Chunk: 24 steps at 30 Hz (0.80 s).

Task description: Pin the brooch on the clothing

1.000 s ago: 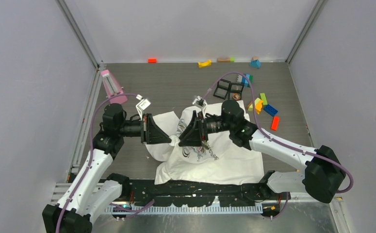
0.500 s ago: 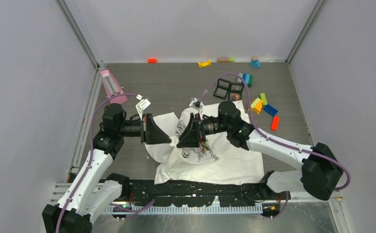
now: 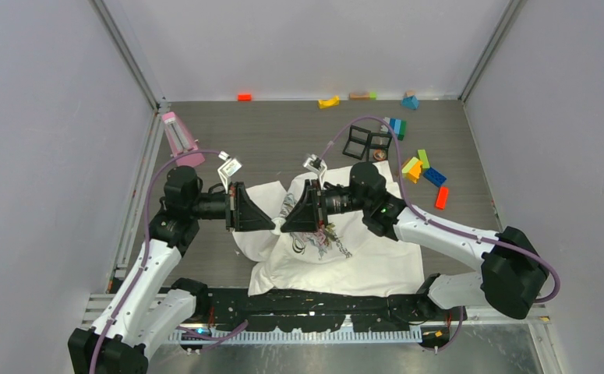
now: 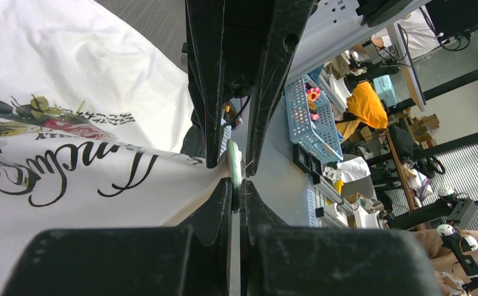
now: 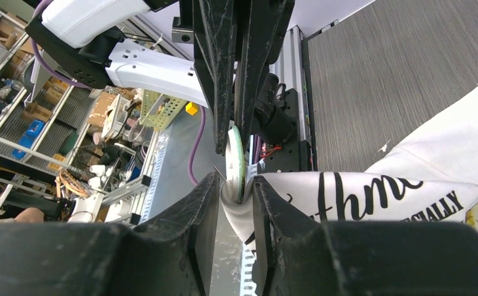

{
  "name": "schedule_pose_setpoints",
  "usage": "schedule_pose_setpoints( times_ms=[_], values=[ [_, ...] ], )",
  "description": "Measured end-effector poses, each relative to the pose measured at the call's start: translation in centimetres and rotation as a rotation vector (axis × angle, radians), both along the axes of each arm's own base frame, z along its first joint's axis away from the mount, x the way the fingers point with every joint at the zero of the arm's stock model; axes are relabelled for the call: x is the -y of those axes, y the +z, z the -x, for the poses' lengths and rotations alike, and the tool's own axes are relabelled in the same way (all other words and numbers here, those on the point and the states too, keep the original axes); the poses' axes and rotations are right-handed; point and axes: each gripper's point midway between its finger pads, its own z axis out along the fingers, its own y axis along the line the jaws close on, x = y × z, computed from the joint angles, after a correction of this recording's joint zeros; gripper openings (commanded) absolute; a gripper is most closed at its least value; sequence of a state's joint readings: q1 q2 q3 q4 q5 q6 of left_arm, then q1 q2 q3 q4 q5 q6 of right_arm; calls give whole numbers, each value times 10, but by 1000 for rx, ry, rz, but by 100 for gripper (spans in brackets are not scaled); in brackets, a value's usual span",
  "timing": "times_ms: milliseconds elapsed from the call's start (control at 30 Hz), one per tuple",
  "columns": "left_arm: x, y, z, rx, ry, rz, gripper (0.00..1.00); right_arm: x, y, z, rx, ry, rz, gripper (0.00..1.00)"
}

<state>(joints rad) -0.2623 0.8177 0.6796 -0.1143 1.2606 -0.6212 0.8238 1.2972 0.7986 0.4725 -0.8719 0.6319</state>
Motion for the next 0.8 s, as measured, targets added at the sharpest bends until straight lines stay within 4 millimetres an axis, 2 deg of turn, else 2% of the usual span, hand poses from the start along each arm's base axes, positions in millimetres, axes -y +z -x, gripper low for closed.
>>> schedule_pose_setpoints(
  times_ms=[500, 800],
  values=[
    [-1, -1, 0, 1, 5, 0, 0, -4, -3, -2, -17, -7, 5, 15],
    [-1, -1, -2, 2, 12, -1, 0, -5, -4, -5, -32, -23, 11, 10]
  ],
)
